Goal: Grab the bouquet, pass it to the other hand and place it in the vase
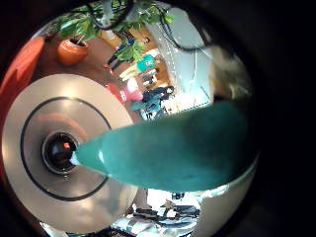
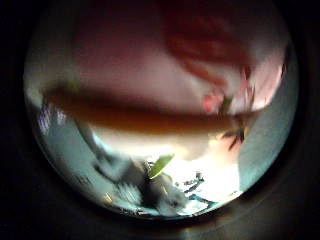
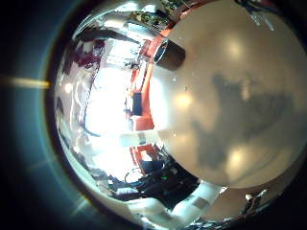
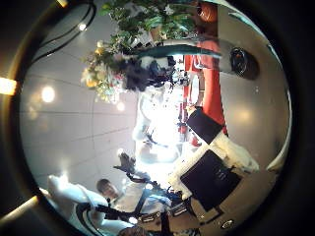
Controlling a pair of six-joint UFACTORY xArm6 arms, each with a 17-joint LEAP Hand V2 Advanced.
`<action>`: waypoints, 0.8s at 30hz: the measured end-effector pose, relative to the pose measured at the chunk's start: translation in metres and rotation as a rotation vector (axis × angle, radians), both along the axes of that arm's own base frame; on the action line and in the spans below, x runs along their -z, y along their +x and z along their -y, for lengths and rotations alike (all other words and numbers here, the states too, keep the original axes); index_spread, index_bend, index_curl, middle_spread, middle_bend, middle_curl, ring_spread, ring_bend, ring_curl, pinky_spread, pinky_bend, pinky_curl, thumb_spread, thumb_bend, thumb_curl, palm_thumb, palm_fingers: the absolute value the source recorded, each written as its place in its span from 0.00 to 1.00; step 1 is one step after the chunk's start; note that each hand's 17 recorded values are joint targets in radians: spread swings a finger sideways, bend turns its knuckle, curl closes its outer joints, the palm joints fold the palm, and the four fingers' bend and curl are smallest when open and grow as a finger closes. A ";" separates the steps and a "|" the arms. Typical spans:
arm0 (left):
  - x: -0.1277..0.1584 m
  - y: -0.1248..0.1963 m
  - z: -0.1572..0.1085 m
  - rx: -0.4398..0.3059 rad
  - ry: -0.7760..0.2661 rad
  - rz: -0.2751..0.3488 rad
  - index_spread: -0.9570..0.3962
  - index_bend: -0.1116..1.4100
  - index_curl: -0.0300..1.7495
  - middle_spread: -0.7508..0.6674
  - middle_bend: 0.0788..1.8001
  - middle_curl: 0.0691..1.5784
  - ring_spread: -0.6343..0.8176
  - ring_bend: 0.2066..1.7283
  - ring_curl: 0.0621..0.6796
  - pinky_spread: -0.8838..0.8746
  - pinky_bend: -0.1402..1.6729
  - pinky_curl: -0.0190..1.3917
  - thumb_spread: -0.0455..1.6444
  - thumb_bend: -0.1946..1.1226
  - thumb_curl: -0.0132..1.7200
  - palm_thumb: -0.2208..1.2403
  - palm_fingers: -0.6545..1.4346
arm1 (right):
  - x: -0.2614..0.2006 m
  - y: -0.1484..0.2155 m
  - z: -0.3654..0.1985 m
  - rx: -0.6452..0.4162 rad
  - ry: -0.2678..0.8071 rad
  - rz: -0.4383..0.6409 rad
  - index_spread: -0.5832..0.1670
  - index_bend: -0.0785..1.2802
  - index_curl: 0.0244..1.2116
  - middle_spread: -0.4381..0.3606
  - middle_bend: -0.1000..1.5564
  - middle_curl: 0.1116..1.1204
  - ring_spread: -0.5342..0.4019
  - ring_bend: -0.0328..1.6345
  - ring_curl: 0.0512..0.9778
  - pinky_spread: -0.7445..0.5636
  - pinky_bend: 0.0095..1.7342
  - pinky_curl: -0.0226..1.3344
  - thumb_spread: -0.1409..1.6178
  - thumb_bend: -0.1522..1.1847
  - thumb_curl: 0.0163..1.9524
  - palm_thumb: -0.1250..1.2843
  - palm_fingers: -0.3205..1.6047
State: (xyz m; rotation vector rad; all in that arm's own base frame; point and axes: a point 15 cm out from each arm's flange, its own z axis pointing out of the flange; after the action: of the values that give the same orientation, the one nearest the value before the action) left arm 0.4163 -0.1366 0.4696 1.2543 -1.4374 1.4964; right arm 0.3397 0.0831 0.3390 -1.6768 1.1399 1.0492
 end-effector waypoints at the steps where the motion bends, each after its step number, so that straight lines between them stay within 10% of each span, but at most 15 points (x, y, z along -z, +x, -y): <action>1: 0.007 -0.004 0.001 0.022 0.015 -0.007 0.45 0.31 0.55 0.55 0.32 0.38 0.50 0.49 0.48 0.43 0.29 0.65 0.56 0.07 0.29 0.29 0.09 | 0.000 0.000 0.000 0.000 0.000 -0.001 0.29 0.19 0.27 0.42 0.21 0.22 0.66 0.40 0.18 0.93 0.33 0.22 0.66 0.10 0.26 0.62 0.32; 9: 0.059 -0.016 -0.028 0.029 0.105 -0.105 0.72 0.12 0.36 0.88 0.09 0.20 0.79 0.28 0.21 0.76 0.17 0.44 0.52 0.11 0.24 0.20 0.19 | 0.000 0.000 0.001 0.000 -0.001 0.001 0.29 0.21 0.28 0.48 0.20 0.23 0.64 0.39 0.17 0.93 0.30 0.20 0.66 0.10 0.26 0.63 0.35; 24: 0.098 -0.055 -0.119 -0.084 0.149 -0.186 0.80 0.17 0.21 0.94 0.05 0.13 0.90 0.18 0.14 0.85 0.17 0.27 0.50 0.12 0.22 0.20 0.24 | 0.002 -0.004 0.001 -0.017 -0.004 0.005 0.29 0.20 0.31 0.50 0.20 0.24 0.60 0.36 0.14 0.94 0.26 0.16 0.66 0.10 0.26 0.64 0.41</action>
State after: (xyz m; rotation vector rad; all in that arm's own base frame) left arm 0.3612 -0.0175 0.3717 1.5191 -1.4078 1.3064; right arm 0.3355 0.0819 0.3373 -1.6939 1.1272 1.0538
